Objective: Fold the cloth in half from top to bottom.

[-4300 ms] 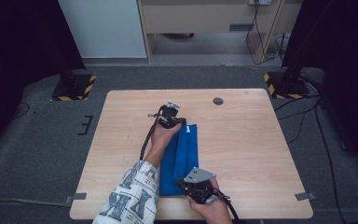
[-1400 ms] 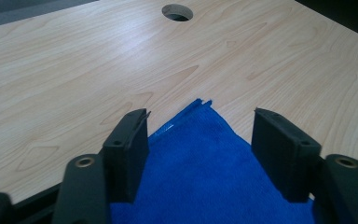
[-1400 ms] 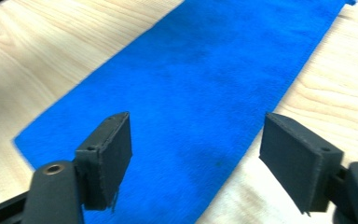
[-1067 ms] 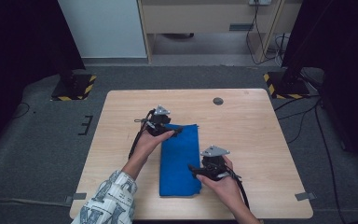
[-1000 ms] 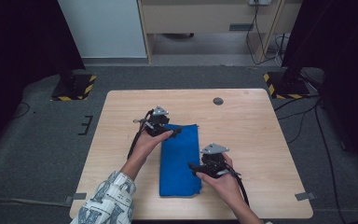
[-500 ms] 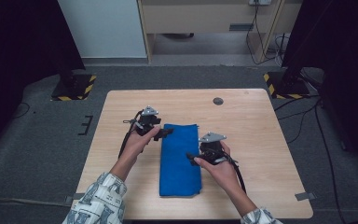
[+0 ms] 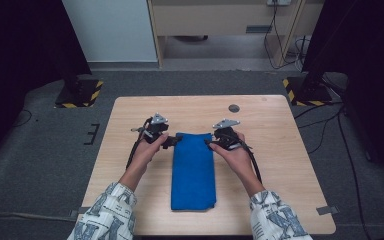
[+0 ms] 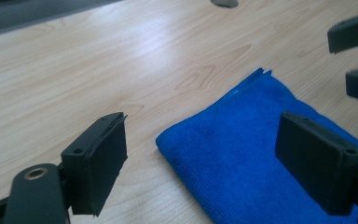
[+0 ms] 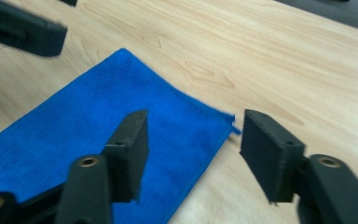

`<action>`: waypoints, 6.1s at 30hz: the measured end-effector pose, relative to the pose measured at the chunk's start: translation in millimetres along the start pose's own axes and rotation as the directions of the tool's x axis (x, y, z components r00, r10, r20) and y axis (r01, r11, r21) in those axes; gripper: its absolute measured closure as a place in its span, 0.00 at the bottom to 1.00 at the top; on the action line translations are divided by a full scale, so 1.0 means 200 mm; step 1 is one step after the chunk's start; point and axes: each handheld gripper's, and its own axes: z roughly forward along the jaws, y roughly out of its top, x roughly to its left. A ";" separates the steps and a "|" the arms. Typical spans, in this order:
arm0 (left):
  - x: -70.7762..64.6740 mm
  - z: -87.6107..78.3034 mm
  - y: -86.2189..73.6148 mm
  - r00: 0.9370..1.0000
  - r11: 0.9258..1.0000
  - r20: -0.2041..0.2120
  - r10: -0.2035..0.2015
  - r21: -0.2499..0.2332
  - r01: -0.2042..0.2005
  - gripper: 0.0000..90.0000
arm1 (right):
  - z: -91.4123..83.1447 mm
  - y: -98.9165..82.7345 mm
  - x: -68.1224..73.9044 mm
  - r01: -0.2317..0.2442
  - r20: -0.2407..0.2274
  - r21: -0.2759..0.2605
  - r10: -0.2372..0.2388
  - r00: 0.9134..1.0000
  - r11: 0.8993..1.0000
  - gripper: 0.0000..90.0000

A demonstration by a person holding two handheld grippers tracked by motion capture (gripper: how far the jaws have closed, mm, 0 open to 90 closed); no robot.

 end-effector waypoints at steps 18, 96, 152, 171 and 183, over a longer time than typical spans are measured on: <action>0.01 0.12 -0.05 0.999 0.999 -0.008 -0.044 0.032 0.044 0.19 | 0.20 0.03 -0.10 -0.093 -0.005 0.034 0.093 0.996 0.995 0.60; -0.10 0.00 0.09 0.998 0.999 -0.056 -0.035 -0.040 0.033 0.96 | 0.05 0.08 -0.14 -0.069 -0.152 -0.090 0.054 0.987 0.994 0.96; -0.04 -0.07 0.27 0.997 0.990 -0.069 -0.028 -0.139 0.018 0.95 | -0.04 0.29 -0.17 -0.028 -0.092 -0.178 0.012 0.996 0.984 0.96; -0.09 -0.10 0.25 0.998 0.992 -0.059 0.021 -0.125 -0.028 0.95 | -0.11 0.22 -0.13 -0.004 -0.099 -0.174 -0.013 0.995 0.985 0.96; -0.12 -0.13 0.22 0.999 0.991 -0.042 0.022 -0.128 -0.028 0.95 | -0.14 0.18 -0.12 -0.025 -0.112 -0.195 0.003 0.994 0.980 0.96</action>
